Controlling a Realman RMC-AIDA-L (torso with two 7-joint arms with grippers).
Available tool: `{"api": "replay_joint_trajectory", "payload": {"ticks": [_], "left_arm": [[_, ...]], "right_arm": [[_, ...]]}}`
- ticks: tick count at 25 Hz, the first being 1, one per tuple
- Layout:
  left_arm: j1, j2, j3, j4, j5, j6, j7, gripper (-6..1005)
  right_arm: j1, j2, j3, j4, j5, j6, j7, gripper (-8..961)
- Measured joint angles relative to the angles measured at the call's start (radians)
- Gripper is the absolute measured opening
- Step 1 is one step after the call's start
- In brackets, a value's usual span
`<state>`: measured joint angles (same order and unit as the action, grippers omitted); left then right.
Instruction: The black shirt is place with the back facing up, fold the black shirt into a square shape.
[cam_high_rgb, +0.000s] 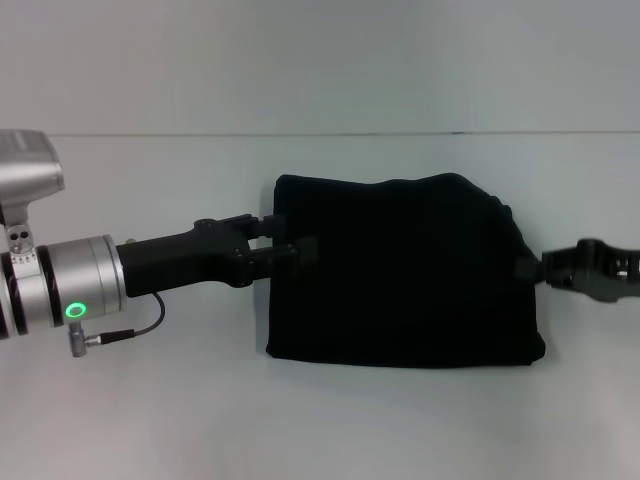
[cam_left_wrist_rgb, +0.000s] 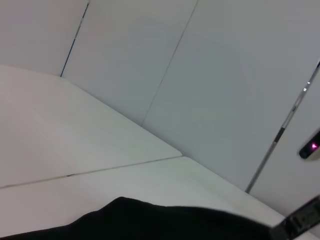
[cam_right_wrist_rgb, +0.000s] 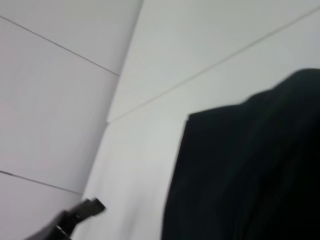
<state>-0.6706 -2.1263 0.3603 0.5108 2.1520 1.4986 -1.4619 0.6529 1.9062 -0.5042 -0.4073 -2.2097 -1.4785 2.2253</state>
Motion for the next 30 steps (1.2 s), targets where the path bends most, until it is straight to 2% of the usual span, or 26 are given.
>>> {"api": "replay_joint_trajectory", "payload": {"ticks": [5,8,13,19,22,26,30], "left_arm": [[-0.005,-0.001,-0.001,0.0,0.0,-0.011,-0.022,752],[-0.008,0.0,-0.001,0.0,-0.003,-0.017,-0.034,753],[-0.018,0.006,-0.003,0.0,-0.032,-0.065,-0.071,754],[-0.029,0.006,-0.003,-0.001,-0.053,-0.185,-0.178,755],[-0.061,0.011,0.006,-0.025,-0.064,-0.298,-0.353,756],[-0.11,0.023,0.029,-0.07,-0.061,-0.366,-0.465,757],[-0.149,0.024,0.121,-0.088,-0.059,-0.482,-0.56,758]], "right_arm": [[-0.005,0.01,-0.002,0.006,-0.079,0.04,0.003,40],[-0.011,0.011,-0.003,0.001,-0.109,0.04,-0.016,99],[-0.048,-0.014,0.05,-0.026,-0.103,0.033,-0.034,197],[-0.1,-0.048,0.137,-0.09,-0.05,-0.006,-0.06,422],[-0.11,-0.056,0.152,-0.093,0.008,-0.057,-0.113,485],[-0.111,-0.055,0.155,-0.094,0.067,-0.14,-0.226,569],[-0.096,-0.044,0.15,-0.094,0.076,-0.165,-0.3,653]]}}
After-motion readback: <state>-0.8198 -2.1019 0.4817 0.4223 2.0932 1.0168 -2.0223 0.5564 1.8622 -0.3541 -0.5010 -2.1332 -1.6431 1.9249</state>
